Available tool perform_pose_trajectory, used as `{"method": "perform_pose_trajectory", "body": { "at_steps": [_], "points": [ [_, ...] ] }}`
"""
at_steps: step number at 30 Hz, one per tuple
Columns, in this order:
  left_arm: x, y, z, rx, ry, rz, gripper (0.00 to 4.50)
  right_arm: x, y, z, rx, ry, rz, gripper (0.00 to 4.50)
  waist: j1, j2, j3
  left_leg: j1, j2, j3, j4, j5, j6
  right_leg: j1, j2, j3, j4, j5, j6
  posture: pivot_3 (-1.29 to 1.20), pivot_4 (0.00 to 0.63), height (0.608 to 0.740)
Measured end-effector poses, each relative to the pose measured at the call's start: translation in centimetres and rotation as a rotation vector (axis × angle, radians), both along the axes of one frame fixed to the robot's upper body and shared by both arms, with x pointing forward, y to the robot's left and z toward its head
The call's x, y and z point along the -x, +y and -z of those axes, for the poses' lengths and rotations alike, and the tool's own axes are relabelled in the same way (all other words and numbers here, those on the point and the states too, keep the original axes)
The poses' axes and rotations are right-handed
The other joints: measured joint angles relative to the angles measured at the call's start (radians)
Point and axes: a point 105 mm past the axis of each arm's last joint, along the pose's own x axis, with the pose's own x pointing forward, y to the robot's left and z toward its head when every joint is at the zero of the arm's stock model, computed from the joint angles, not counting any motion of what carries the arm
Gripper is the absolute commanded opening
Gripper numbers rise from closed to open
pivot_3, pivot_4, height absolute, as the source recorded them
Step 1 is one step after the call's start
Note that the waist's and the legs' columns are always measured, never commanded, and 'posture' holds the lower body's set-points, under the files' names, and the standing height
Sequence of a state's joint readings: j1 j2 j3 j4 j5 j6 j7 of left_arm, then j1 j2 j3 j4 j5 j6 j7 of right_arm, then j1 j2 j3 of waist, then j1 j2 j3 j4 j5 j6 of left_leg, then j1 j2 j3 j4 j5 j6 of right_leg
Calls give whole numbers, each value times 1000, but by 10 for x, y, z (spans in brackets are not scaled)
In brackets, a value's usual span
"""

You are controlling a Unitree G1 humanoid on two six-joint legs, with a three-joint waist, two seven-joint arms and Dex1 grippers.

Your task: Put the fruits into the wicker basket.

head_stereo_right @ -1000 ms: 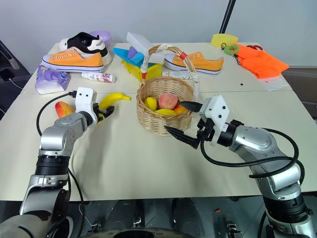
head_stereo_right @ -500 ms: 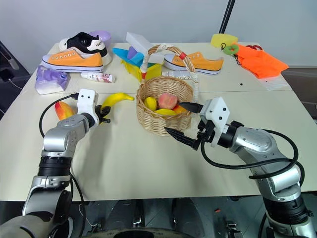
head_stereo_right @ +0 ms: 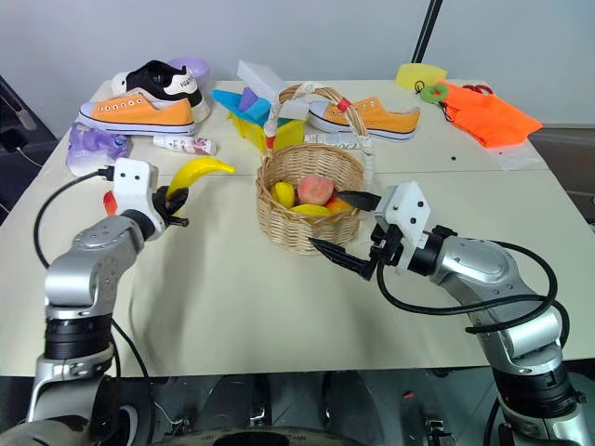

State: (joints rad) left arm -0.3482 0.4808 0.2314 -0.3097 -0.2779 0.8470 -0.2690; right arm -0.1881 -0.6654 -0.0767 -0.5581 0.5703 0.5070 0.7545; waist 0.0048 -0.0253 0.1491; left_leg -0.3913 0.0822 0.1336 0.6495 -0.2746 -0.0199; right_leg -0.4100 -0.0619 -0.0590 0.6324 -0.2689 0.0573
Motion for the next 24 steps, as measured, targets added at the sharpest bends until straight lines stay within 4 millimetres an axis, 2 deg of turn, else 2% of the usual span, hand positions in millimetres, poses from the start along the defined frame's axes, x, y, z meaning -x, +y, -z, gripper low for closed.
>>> {"method": "perform_pose_trajectory", "body": {
  "at_steps": [2,4,7,9,10,12,16,19,24],
  "points": [
    [13,5,-9,45,-34,56,1093,-1,-3,1,-18,-3,12,4500,-3,0,0,0,1,0,0,0,0,0,0,0,0,0,0,0,150,740],
    [32,3,-20,126,-92,182,1093,-2,-8,3,-34,1,33,4500,-3,0,0,0,1,0,0,0,0,0,0,0,0,0,0,0,150,740],
    [54,-13,-38,180,-158,397,1093,-4,-13,-2,-74,-5,56,4500,4,0,0,0,0,0,1,0,0,1,0,0,0,0,-1,0,150,740],
    [58,-24,-46,203,-182,470,1093,-4,-13,-3,-79,-6,56,4500,9,0,0,0,0,0,2,0,0,2,-1,0,0,-2,-4,0,150,740],
    [58,-30,-49,218,-193,499,1093,-4,-13,-2,-78,-5,55,4500,11,0,0,0,-1,-1,2,0,0,2,-1,0,0,-2,-4,0,150,740],
    [52,-58,-60,249,-214,600,1093,-4,-13,-3,-77,-7,52,4500,12,0,0,0,-2,-1,4,0,0,4,-2,0,-1,-2,-3,0,150,740],
    [26,-105,-62,254,-183,649,1093,-5,-12,-3,-76,-11,53,4500,7,-1,0,0,-3,-2,3,0,0,4,-1,0,-1,0,0,0,150,740],
    [14,-125,-54,264,-131,668,1093,-5,-14,0,-74,-3,75,4500,-2,-1,0,1,-2,-2,1,0,0,2,2,1,0,0,1,0,150,740],
    [-2,-148,-59,206,-106,699,1093,-5,-16,5,-60,2,109,4500,6,0,0,0,0,-1,1,1,-1,1,5,1,0,0,1,0,150,740]
  ]
}}
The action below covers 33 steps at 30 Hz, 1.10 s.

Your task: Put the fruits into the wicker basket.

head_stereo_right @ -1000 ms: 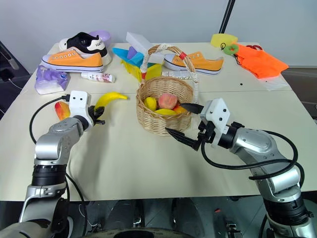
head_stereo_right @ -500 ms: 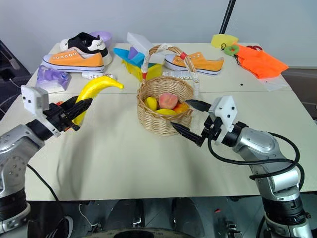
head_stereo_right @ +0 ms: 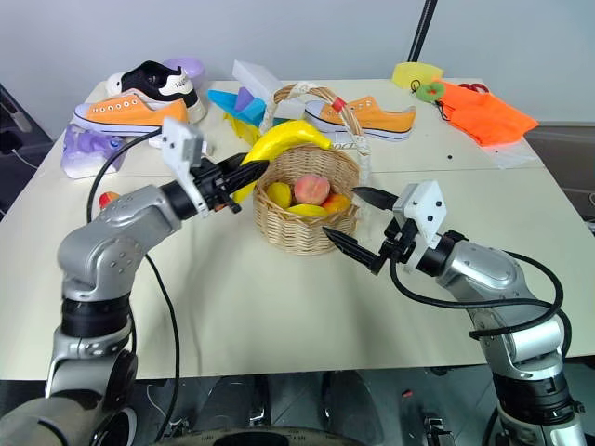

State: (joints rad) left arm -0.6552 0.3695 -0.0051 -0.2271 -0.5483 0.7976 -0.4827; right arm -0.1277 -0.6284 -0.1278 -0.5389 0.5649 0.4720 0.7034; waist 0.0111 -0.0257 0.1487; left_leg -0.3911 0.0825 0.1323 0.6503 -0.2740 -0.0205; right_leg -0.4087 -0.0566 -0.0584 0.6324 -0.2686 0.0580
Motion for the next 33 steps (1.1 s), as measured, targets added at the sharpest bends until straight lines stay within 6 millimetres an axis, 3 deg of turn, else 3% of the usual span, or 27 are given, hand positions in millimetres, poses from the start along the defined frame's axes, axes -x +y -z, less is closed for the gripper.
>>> {"method": "perform_pose_trajectory", "body": {
  "at_steps": [4,7,12,17,23,29,33],
  "points": [
    [-11,-13,8,0,40,7,1093,1,2,-3,-5,-15,11,4500,0,0,0,0,0,0,1,0,0,0,-1,1,0,0,0,0,150,740],
    [-21,-17,12,6,62,-25,2099,2,4,-5,-14,-25,12,4500,0,0,0,0,0,0,1,0,0,0,-1,1,0,0,0,0,150,740],
    [-19,-23,11,21,55,6,4418,2,6,-7,-11,-29,18,4500,-1,0,0,0,0,0,1,0,0,0,-1,1,0,0,0,0,150,740],
    [-8,-21,1,34,6,34,4418,0,9,-13,-13,-32,17,4500,-1,0,0,0,0,-1,1,0,0,0,-1,1,0,0,0,0,150,740],
    [12,32,-9,-36,-44,-69,4418,5,8,-9,5,-2,10,4500,-7,0,0,0,1,-1,-1,0,0,-1,0,1,0,0,0,0,150,740],
    [35,124,34,-129,98,-374,4418,10,10,-14,14,-10,-36,4500,-22,0,0,1,0,-1,0,0,0,0,-2,1,0,0,0,0,150,740],
    [38,175,41,-173,115,-582,4418,8,24,-16,19,-16,-106,4500,-18,-1,0,1,0,-1,0,0,0,0,-4,1,0,-2,-4,0,150,740]
  ]
}}
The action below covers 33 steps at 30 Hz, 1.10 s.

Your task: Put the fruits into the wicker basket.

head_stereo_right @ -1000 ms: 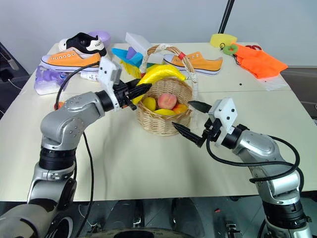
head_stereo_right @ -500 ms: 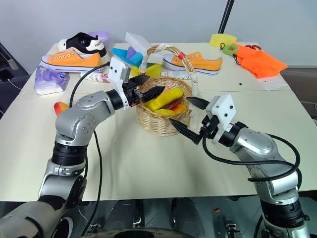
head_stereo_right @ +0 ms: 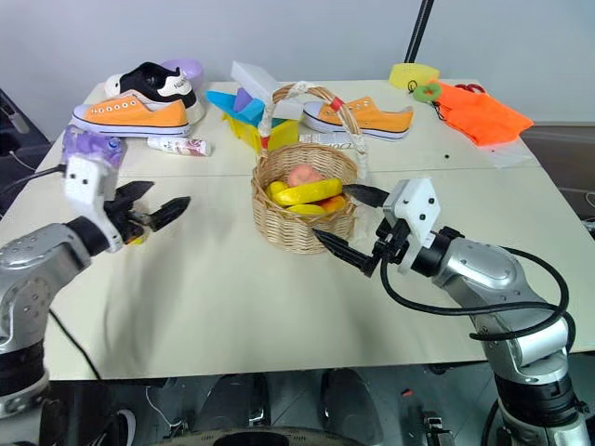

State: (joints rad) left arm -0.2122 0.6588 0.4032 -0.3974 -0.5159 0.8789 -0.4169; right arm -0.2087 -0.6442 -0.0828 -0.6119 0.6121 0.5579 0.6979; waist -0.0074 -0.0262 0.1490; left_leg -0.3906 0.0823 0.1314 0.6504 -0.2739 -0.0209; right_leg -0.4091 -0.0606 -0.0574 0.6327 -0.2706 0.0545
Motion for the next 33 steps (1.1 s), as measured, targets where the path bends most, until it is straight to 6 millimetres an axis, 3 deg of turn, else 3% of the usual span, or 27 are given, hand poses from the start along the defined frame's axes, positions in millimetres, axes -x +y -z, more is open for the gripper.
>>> {"method": "perform_pose_trajectory", "body": {
  "at_steps": [4,11,15,21,26,33],
  "points": [
    [1,43,5,57,-26,-309,4418,-6,2,3,1,14,-31,4500,0,-1,0,-1,0,0,0,0,1,1,-2,0,0,2,3,0,150,740],
    [16,48,25,73,-47,-586,4418,-10,9,8,11,4,-96,4500,-3,-2,-1,0,-1,1,0,-1,1,1,-2,0,0,2,3,0,150,740],
    [17,46,27,97,-53,-621,4418,-11,9,9,8,5,-105,4500,-2,-2,-1,0,0,0,0,0,1,1,-1,0,0,2,3,0,150,740],
    [2,38,16,131,-85,-627,4418,-11,13,11,1,0,-129,4500,-2,-2,-1,0,-1,0,0,0,1,1,-1,0,0,2,3,0,150,740],
    [-15,37,21,225,-9,-659,4418,-11,12,13,0,1,-123,4500,-2,-2,-1,0,-1,0,0,0,1,1,-1,-1,1,2,4,0,150,740],
    [-22,45,32,284,102,-690,4418,-10,6,20,10,6,-94,4500,-3,-2,-1,0,-1,0,0,0,0,0,-1,-1,1,2,4,0,150,740]
  ]
}}
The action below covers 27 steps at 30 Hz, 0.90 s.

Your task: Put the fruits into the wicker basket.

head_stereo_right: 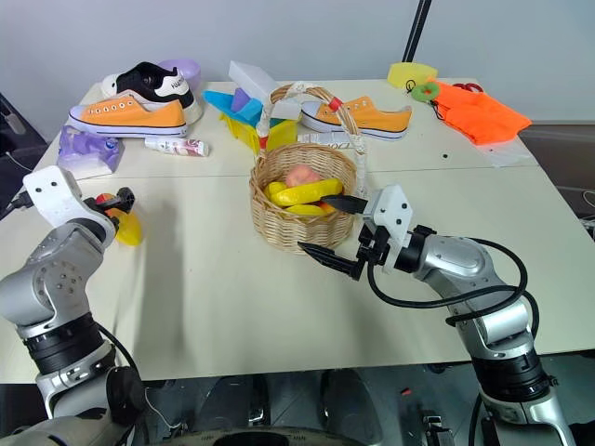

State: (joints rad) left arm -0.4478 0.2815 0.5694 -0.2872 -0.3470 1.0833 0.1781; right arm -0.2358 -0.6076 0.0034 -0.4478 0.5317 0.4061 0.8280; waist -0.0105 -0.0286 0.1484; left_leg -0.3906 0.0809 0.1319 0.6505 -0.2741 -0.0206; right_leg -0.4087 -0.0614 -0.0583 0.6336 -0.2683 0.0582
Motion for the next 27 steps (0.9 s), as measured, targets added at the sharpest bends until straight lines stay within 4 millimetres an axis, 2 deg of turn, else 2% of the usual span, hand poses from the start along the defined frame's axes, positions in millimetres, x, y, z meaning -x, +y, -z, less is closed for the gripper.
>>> {"method": "perform_pose_trajectory", "body": {
  "at_steps": [19,21,24,25,27],
  "points": [
    [-22,-3,34,-4,125,26,4418,-1,-3,4,-2,11,37,4500,1,0,0,0,0,0,0,0,0,0,-1,0,0,0,0,0,150,740],
    [-23,-5,35,-4,121,33,3877,-1,-3,4,-2,11,38,4500,1,0,0,0,0,0,0,0,0,0,-1,0,0,0,0,0,150,740],
    [-24,-6,34,0,109,37,2531,-2,-3,4,-1,10,40,4500,1,0,0,0,0,0,0,0,0,0,-1,0,0,0,0,0,150,740],
    [-24,-6,34,0,108,38,2245,-2,-3,4,-1,9,40,4500,1,0,0,0,0,0,0,0,0,0,-1,0,0,0,0,0,150,740],
    [-24,-7,34,1,109,40,2225,-2,-3,4,-1,7,39,4500,1,0,0,0,0,0,0,0,0,0,-1,0,0,0,0,0,150,740]
  ]
}}
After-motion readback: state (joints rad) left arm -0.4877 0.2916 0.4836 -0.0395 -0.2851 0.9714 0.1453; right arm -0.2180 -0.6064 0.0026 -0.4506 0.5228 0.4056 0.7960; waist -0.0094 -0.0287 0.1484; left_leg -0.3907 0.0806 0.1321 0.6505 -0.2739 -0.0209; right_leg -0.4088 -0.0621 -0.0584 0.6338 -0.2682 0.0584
